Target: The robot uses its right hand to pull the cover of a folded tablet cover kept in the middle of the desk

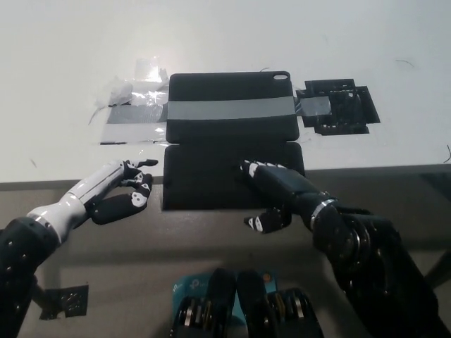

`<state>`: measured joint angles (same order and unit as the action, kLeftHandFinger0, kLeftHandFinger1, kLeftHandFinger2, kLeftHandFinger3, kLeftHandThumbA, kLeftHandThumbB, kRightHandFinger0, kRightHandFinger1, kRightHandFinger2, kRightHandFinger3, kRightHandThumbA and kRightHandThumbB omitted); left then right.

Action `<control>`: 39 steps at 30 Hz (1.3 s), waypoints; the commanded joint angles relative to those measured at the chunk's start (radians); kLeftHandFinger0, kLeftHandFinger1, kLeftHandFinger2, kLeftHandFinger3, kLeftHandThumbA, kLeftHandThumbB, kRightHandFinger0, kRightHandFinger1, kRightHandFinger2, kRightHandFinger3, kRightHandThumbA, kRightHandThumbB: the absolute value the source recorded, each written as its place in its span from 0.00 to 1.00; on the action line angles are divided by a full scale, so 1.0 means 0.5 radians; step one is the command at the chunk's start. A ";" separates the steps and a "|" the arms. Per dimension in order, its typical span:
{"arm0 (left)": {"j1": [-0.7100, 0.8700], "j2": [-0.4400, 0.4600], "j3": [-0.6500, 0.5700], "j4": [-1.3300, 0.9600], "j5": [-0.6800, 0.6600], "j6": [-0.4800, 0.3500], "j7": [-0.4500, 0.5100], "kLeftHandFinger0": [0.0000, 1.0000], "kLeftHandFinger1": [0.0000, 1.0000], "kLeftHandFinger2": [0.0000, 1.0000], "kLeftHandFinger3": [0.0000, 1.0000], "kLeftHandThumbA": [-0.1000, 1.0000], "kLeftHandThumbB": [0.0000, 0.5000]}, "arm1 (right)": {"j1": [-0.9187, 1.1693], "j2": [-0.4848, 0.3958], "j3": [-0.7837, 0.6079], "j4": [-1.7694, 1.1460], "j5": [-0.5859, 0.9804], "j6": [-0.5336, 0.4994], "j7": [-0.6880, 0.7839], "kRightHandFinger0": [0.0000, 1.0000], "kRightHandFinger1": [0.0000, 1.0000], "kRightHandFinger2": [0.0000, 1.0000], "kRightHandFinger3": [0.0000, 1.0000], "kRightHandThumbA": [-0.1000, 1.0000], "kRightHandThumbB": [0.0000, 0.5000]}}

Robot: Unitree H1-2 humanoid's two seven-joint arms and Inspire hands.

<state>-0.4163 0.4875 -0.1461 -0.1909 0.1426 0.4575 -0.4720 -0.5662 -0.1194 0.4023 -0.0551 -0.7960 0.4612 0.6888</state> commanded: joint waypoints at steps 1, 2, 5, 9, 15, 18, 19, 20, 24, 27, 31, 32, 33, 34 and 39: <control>-0.093 0.061 0.022 -0.013 0.031 0.025 -0.049 0.87 0.85 0.95 1.00 1.00 0.31 | -0.092 -0.026 -0.059 -0.140 -0.050 0.018 0.298 1.00 1.00 1.00 1.00 0.78 1.00; -0.092 0.058 0.022 -0.012 0.028 0.025 -0.050 0.87 0.85 0.95 1.00 1.00 0.31 | -0.086 -0.021 -0.070 -0.154 -0.060 0.018 0.331 1.00 1.00 1.00 1.00 0.79 1.00; -0.094 0.057 0.024 -0.001 0.003 0.025 -0.047 0.85 0.83 0.94 1.00 1.00 0.35 | -0.026 0.007 -0.112 -0.218 -0.089 0.018 0.457 1.00 1.00 1.00 1.00 0.79 1.00; -0.103 0.061 0.014 0.014 0.019 0.025 -0.044 0.85 0.83 0.93 1.00 1.00 0.38 | 0.061 0.034 -0.207 -0.292 -0.087 0.018 0.564 1.00 1.00 1.00 1.00 0.79 1.00; -0.051 0.050 0.021 -0.004 -0.002 0.025 -0.050 0.82 0.82 0.92 1.00 1.00 0.34 | 0.261 0.145 -0.541 -0.468 0.001 0.018 0.793 1.00 1.00 0.98 1.00 0.67 1.00; -0.021 0.042 0.014 0.005 -0.004 0.025 -0.044 0.82 0.82 0.92 1.00 1.00 0.41 | 0.301 0.243 -0.849 -0.612 0.073 0.018 0.926 1.00 0.95 1.00 1.00 0.65 0.99; -0.009 0.044 0.007 0.001 0.004 0.025 -0.039 0.82 0.82 0.92 1.00 1.00 0.41 | 0.263 0.319 -1.111 -0.672 0.202 0.018 0.986 1.00 1.00 1.00 1.00 0.64 0.82; -0.009 0.048 0.001 -0.001 0.013 0.025 -0.037 0.82 0.82 0.92 1.00 1.00 0.41 | 0.239 0.337 -1.252 -0.691 0.342 0.018 0.931 1.00 1.00 1.00 1.00 0.62 0.75; 0.024 0.035 -0.003 0.007 0.014 0.024 -0.015 0.81 0.80 0.92 1.00 1.00 0.46 | 0.179 0.280 -1.537 -0.742 0.861 0.018 0.589 1.00 0.93 1.00 1.00 0.55 0.40; 0.051 0.016 0.007 0.009 0.014 0.025 -0.007 0.81 0.80 0.91 1.00 1.00 0.46 | 0.161 0.285 -1.672 -0.742 1.015 0.018 0.423 0.85 0.82 0.93 1.00 0.47 0.33; 0.074 0.001 0.009 -0.002 0.019 0.025 -0.009 0.81 0.80 0.92 1.00 1.00 0.42 | 0.198 0.323 -1.857 -0.635 1.073 0.006 0.169 0.78 0.73 0.83 1.00 0.30 0.24; 0.084 -0.005 0.012 -0.003 0.024 0.025 -0.014 0.82 0.81 0.92 1.00 1.00 0.44 | 0.214 0.347 -1.908 -0.584 1.077 0.007 0.104 0.73 0.69 0.80 1.00 0.34 0.26; 0.079 -0.007 0.014 0.005 0.020 0.025 -0.022 0.83 0.82 0.93 1.00 1.00 0.45 | 0.215 0.381 -1.976 -0.519 1.096 0.018 0.068 0.69 0.68 0.79 1.00 0.36 0.26; 0.103 -0.012 0.025 -0.011 0.020 0.025 -0.014 0.84 0.82 0.93 1.00 1.00 0.45 | 0.218 0.374 -1.978 -0.493 1.111 0.018 0.072 0.67 0.68 0.79 1.00 0.37 0.23; 0.122 0.002 0.008 -0.034 0.033 0.025 0.001 0.79 0.79 0.91 1.00 1.00 0.43 | 0.279 0.353 -1.946 -0.375 1.097 -0.019 0.033 0.63 0.68 0.80 1.00 0.40 0.26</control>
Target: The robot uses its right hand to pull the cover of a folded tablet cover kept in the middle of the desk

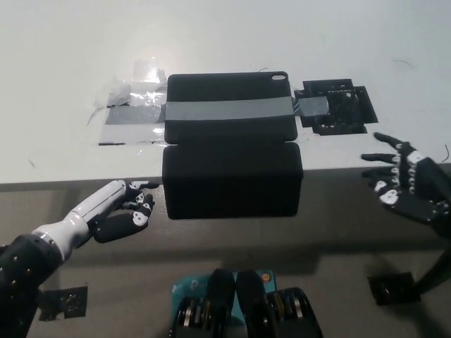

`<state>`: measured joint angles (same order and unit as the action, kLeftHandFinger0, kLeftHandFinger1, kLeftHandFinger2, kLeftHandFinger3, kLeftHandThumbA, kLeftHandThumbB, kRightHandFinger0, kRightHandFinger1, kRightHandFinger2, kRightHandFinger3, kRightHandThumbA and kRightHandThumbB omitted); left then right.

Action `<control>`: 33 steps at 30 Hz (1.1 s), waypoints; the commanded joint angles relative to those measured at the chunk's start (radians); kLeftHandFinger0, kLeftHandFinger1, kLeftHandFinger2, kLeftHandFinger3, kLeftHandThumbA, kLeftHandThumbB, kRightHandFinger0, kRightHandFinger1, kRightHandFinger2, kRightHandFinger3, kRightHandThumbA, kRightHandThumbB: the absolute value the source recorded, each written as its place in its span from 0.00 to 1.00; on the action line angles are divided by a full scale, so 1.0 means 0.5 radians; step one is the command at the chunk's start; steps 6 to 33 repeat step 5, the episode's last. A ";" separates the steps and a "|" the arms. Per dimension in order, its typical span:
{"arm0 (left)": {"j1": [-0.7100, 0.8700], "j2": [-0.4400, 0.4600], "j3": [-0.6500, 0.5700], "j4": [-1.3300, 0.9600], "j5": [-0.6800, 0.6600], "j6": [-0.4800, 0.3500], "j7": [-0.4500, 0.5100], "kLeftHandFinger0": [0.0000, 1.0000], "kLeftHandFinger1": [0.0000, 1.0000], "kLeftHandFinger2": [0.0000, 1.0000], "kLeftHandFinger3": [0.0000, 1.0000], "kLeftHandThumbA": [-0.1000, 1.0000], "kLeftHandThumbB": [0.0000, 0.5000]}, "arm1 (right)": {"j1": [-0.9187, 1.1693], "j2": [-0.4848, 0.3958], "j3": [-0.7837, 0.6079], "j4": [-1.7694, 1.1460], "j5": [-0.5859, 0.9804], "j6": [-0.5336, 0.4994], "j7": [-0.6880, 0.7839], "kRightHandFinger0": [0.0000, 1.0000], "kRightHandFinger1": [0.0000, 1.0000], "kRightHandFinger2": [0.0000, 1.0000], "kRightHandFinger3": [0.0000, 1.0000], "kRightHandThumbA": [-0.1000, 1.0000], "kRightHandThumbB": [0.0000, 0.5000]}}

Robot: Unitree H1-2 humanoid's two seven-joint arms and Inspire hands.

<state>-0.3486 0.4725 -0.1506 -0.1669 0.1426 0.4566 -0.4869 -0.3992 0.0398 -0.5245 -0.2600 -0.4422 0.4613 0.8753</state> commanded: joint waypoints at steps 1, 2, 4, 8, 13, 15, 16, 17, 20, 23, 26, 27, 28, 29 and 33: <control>0.001 0.036 0.021 -0.092 0.032 0.027 0.031 0.79 0.78 0.91 1.00 1.00 0.44 | -0.037 0.037 -0.066 0.034 0.385 -0.037 -0.357 0.63 0.68 0.79 1.00 0.40 0.31; 0.005 0.039 0.026 -0.090 0.030 0.027 0.025 0.79 0.79 0.91 1.00 1.00 0.45 | -0.013 0.038 -0.015 0.039 0.367 -0.074 -0.376 0.62 0.67 0.78 1.00 0.39 0.35; 0.022 0.040 0.028 -0.104 0.024 0.027 0.017 0.80 0.79 0.91 1.00 1.00 0.43 | 0.039 0.023 0.037 0.031 0.378 -0.108 -0.407 0.62 0.67 0.78 1.00 0.42 0.42; 0.026 0.043 0.028 -0.106 0.027 0.027 0.010 0.82 0.80 0.93 1.00 1.00 0.42 | 0.055 0.015 0.070 0.034 0.366 -0.139 -0.425 0.60 0.65 0.77 1.00 0.44 0.47; 0.026 0.043 0.028 -0.106 0.027 0.027 0.010 0.82 0.80 0.93 1.00 1.00 0.42 | 0.055 0.015 0.070 0.034 0.366 -0.139 -0.425 0.60 0.65 0.77 1.00 0.44 0.47; 0.026 0.043 0.028 -0.106 0.027 0.027 0.010 0.82 0.80 0.93 1.00 1.00 0.42 | 0.055 0.015 0.070 0.034 0.366 -0.139 -0.425 0.60 0.65 0.77 1.00 0.44 0.47; 0.026 0.043 0.028 -0.106 0.027 0.027 0.010 0.82 0.80 0.93 1.00 1.00 0.42 | 0.055 0.015 0.070 0.034 0.366 -0.139 -0.425 0.60 0.65 0.77 1.00 0.44 0.47; 0.026 0.043 0.028 -0.106 0.027 0.027 0.010 0.82 0.80 0.93 1.00 1.00 0.42 | 0.055 0.015 0.070 0.034 0.366 -0.139 -0.425 0.60 0.65 0.77 1.00 0.44 0.47; 0.026 0.043 0.028 -0.106 0.027 0.027 0.010 0.82 0.80 0.93 1.00 1.00 0.42 | 0.055 0.015 0.070 0.034 0.366 -0.139 -0.425 0.60 0.65 0.77 1.00 0.44 0.47; 0.026 0.043 0.028 -0.106 0.027 0.027 0.010 0.82 0.80 0.93 1.00 1.00 0.42 | 0.055 0.015 0.070 0.034 0.366 -0.139 -0.425 0.60 0.65 0.77 1.00 0.44 0.47; 0.026 0.043 0.028 -0.106 0.027 0.027 0.010 0.82 0.80 0.93 1.00 1.00 0.42 | 0.055 0.015 0.070 0.034 0.366 -0.139 -0.425 0.60 0.65 0.77 1.00 0.44 0.47; 0.026 0.043 0.028 -0.106 0.027 0.027 0.010 0.82 0.80 0.93 1.00 1.00 0.42 | 0.055 0.015 0.070 0.034 0.366 -0.139 -0.425 0.60 0.65 0.77 1.00 0.44 0.47; 0.026 0.043 0.028 -0.106 0.027 0.027 0.010 0.82 0.80 0.93 1.00 1.00 0.42 | 0.055 0.015 0.070 0.034 0.366 -0.139 -0.425 0.60 0.65 0.77 1.00 0.44 0.47; 0.026 0.043 0.028 -0.106 0.027 0.027 0.010 0.82 0.80 0.93 1.00 1.00 0.42 | 0.055 0.015 0.070 0.034 0.366 -0.139 -0.425 0.60 0.65 0.77 1.00 0.44 0.47; 0.026 0.043 0.028 -0.106 0.027 0.027 0.010 0.82 0.80 0.93 1.00 1.00 0.42 | 0.055 0.015 0.070 0.034 0.366 -0.139 -0.425 0.60 0.65 0.77 1.00 0.44 0.47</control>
